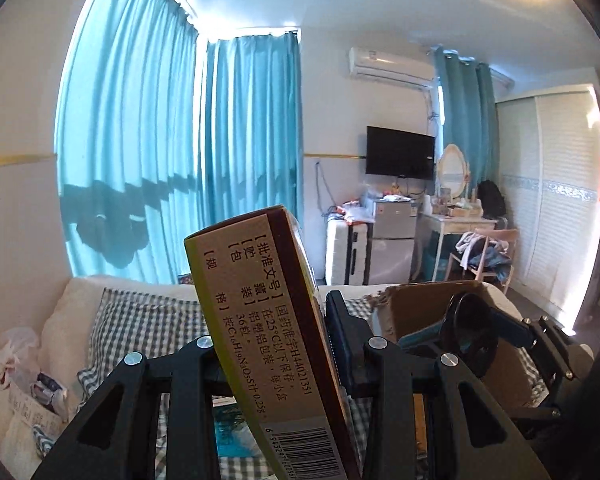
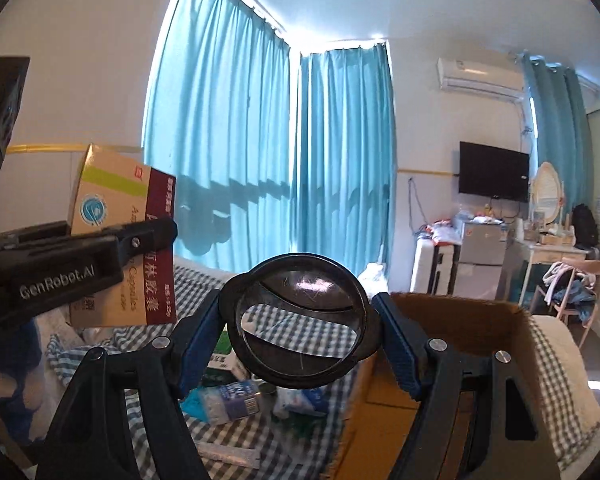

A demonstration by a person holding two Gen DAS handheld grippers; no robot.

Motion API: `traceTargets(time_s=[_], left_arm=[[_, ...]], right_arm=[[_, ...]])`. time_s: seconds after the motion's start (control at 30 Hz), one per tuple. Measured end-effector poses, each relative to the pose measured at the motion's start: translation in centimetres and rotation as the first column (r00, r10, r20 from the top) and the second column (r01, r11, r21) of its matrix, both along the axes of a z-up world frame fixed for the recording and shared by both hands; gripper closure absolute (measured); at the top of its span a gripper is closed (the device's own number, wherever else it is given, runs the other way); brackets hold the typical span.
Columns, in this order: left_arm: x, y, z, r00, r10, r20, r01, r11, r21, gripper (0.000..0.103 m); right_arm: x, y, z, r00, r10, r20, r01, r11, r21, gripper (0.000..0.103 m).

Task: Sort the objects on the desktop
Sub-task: 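Lift both held items and carry them over the open cardboard box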

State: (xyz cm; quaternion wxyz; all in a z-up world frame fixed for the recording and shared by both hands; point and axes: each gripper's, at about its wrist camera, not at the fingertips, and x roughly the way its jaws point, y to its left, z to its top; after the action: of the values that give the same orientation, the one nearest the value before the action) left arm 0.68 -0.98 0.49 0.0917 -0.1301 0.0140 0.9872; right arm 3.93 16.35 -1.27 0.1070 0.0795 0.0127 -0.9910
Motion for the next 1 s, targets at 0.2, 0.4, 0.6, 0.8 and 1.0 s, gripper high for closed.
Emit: traceTargets(time_s=[0.2,0.4,0.6,0.8,1.0], left_arm=[[-0.1,2.7,0.8,0.996,-0.084,0.013,0.084,0.996,0.011,0.067],[0.6,5.4,2.2,0.991,-0.127,-0.030,0.127,0.992,0.002,0.067],[0.6,8.5,2.2,0.980,-0.198,-0.025,0.198,0.980,-0.016,0.067],[0.1,10.9,1.5,0.956,-0.292,0.027,0.292,0.956,0.007,0.067],[-1.7,12.9,0.3,0.947,-0.313,0.066,0.314,0.949,-0.002,0.067]], right_arm=[[1.7,2.7,1.5,0.996,-0.079,-0.048,0.079,0.997,-0.005,0.029],[3.9,4.7,3.1,0.986,-0.145,-0.088,0.145,0.989,-0.001,0.029],[6.0,6.2,3.9,0.976,-0.185,-0.112,0.184,0.983,-0.011,0.029],[6.4,7.9,3.9,0.975,-0.199,-0.098,0.196,0.980,-0.039,0.029],[4.5,10.8,2.7,0.970,-0.242,-0.034,0.239,0.968,-0.076,0.029]])
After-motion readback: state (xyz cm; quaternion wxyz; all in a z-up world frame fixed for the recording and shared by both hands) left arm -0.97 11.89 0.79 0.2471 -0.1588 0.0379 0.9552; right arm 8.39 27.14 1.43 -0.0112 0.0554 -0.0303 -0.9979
